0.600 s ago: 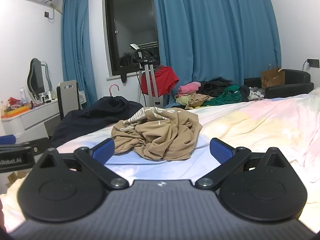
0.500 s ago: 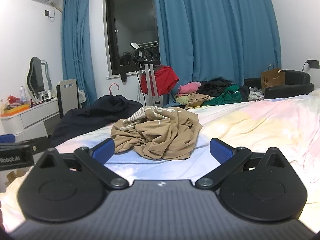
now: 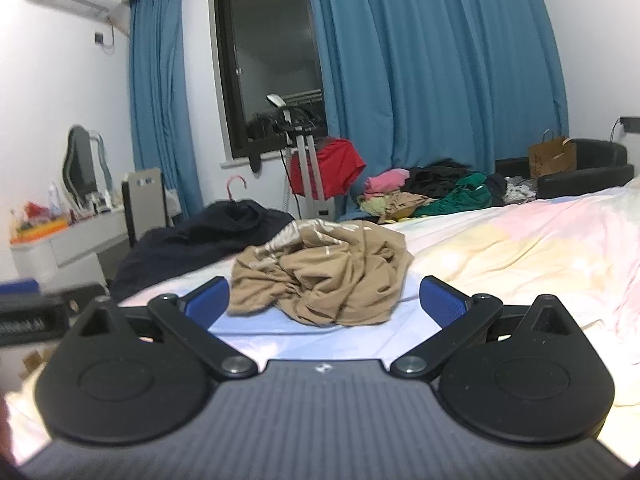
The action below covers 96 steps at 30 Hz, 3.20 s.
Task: Fold clothes
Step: 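Move both grippers toward the crumpled tan T-shirt on the bed, then grasp the tan T-shirt with the left gripper and lift it up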
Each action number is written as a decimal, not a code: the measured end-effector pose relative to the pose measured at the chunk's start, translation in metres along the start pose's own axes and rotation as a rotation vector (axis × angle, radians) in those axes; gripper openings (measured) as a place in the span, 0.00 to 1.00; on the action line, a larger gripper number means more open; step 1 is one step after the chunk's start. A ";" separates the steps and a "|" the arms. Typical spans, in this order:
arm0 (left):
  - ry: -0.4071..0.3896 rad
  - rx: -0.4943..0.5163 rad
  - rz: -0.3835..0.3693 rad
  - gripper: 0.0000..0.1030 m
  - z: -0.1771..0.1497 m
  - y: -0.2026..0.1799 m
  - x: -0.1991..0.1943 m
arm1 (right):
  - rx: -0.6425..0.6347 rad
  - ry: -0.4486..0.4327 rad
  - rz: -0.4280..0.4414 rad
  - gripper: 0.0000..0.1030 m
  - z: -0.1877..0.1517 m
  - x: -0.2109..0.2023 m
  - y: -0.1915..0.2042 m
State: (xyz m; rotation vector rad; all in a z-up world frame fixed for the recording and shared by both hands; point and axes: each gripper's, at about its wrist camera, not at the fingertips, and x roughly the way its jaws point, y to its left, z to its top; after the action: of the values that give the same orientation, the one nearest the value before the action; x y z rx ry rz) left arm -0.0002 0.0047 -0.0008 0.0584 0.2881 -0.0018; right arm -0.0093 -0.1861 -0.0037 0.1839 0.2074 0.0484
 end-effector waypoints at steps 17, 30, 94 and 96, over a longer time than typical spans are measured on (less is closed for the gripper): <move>-0.050 0.005 -0.037 1.00 0.018 -0.007 -0.015 | 0.011 -0.289 0.014 1.00 0.025 -0.034 -0.016; 0.086 0.293 -0.065 1.00 0.090 -0.068 0.070 | 0.202 -0.182 0.028 1.00 0.025 -0.025 -0.067; -0.114 -0.285 -0.321 0.06 -0.009 0.158 0.035 | -0.154 0.370 0.171 0.69 -0.095 0.090 0.082; -0.094 -0.266 -0.297 0.06 -0.016 0.163 0.040 | -0.167 0.394 0.147 0.67 -0.100 0.108 0.091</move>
State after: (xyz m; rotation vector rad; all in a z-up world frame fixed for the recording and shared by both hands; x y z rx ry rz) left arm 0.0353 0.1683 -0.0181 -0.2479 0.1993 -0.2598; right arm 0.0732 -0.0717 -0.1049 0.0203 0.5803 0.2480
